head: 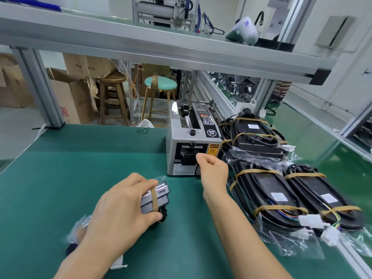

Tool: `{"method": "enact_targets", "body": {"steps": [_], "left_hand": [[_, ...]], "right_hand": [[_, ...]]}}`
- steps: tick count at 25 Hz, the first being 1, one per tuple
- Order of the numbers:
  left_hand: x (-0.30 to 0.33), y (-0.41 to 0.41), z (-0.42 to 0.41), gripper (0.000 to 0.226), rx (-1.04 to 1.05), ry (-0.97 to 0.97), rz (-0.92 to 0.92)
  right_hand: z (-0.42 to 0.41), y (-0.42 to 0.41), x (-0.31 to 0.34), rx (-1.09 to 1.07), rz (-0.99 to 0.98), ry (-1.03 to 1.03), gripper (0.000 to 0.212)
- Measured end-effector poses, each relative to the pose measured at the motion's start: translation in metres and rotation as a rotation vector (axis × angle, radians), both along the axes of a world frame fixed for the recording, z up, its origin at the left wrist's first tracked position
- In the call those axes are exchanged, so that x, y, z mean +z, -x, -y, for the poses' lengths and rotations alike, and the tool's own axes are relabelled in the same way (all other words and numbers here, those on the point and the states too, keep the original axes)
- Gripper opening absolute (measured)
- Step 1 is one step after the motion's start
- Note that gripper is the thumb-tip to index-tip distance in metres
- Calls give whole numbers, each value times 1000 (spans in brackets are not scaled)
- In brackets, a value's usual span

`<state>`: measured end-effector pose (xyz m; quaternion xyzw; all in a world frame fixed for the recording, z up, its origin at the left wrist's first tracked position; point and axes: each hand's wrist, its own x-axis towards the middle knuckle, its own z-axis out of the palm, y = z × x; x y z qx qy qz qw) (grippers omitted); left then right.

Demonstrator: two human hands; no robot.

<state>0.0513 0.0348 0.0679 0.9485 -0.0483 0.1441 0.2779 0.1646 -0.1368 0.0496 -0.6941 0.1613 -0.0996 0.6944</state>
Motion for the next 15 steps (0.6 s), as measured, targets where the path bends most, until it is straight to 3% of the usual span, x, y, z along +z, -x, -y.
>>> {"method": "enact_targets", "body": {"steps": [5,15], "left_hand": [[0,4,3,59,25,4,-30],[0,6,4,59,43,-41,-44]], "right_hand": [[-9,-22,-1,-92,-78,7,7],[-16,-25,9,-122,-213,-227,16]]}}
